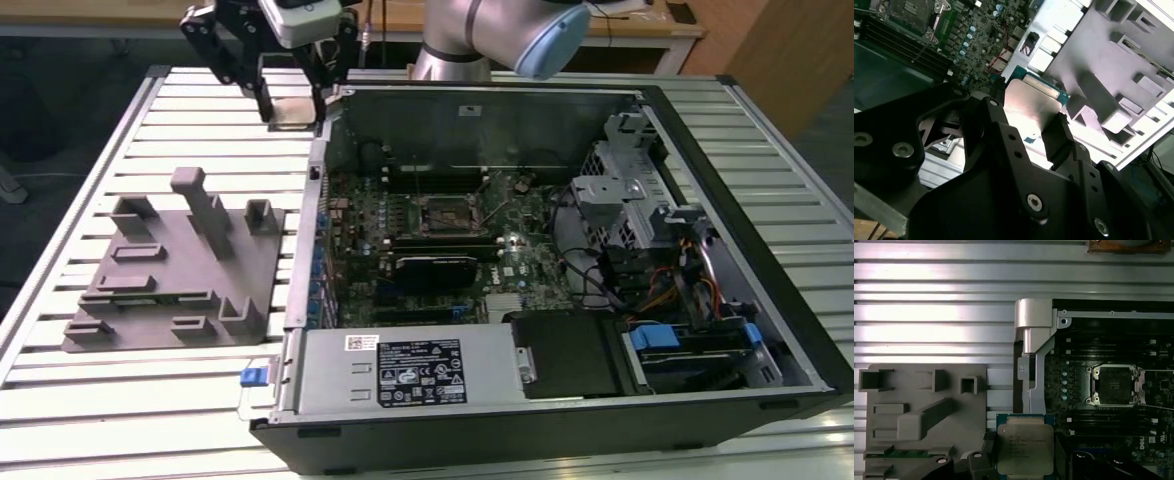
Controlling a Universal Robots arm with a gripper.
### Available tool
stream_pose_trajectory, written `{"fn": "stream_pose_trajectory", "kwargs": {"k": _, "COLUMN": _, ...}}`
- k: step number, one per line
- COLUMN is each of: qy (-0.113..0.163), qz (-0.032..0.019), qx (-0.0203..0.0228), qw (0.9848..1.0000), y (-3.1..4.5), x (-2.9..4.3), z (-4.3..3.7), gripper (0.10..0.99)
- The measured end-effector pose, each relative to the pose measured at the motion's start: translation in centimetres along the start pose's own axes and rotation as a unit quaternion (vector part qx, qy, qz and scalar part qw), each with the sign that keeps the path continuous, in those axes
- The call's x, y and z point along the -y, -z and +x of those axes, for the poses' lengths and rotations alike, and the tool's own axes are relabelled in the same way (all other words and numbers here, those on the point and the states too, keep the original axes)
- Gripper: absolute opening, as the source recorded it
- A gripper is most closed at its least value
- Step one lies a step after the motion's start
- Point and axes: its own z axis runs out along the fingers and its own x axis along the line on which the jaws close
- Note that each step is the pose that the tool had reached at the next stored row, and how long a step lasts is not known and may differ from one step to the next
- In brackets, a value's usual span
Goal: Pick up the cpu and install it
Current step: 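Pick up the cpu and move it towards the insertion slot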
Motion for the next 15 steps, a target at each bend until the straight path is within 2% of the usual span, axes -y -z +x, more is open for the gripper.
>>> {"fn": "stream_pose_trajectory", "kwargs": {"k": 15, "qy": 0.0, "qz": 0.0, "qx": 0.0, "qw": 1.0, "y": -0.04, "x": -0.45, "z": -2.29, "gripper": 0.541}}
